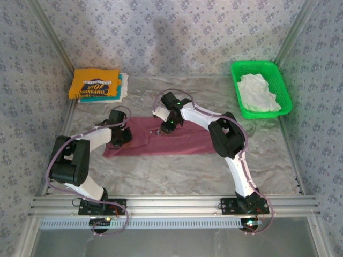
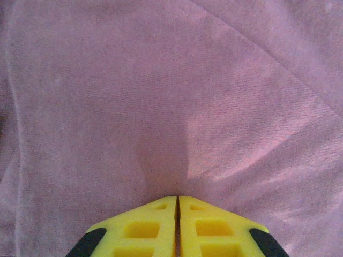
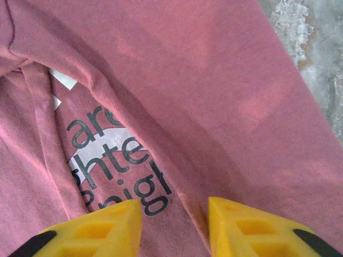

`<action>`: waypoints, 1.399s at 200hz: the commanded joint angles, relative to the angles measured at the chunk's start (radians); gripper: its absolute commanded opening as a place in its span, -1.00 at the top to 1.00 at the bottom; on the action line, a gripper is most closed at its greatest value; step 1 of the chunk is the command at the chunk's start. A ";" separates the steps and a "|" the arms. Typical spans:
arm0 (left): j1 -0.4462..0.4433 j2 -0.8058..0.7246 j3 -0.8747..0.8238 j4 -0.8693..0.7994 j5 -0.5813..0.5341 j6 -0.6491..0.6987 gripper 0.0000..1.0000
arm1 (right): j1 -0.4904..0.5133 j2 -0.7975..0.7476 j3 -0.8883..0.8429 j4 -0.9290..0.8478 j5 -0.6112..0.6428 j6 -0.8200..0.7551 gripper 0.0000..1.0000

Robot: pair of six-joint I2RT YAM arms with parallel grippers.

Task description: Fold and stack the t-shirts

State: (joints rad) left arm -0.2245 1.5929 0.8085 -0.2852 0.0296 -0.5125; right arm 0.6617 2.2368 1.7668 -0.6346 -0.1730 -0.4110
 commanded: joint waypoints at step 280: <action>-0.254 0.001 0.187 -0.177 -0.014 0.076 0.23 | 0.020 -0.067 -0.081 0.069 0.039 -0.063 0.09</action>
State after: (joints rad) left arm -0.4252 1.5398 0.9588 -0.4480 0.0086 -0.4309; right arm 0.6830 2.1254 1.6672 -0.6025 -0.1455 -0.4679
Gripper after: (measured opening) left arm 0.383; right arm 0.453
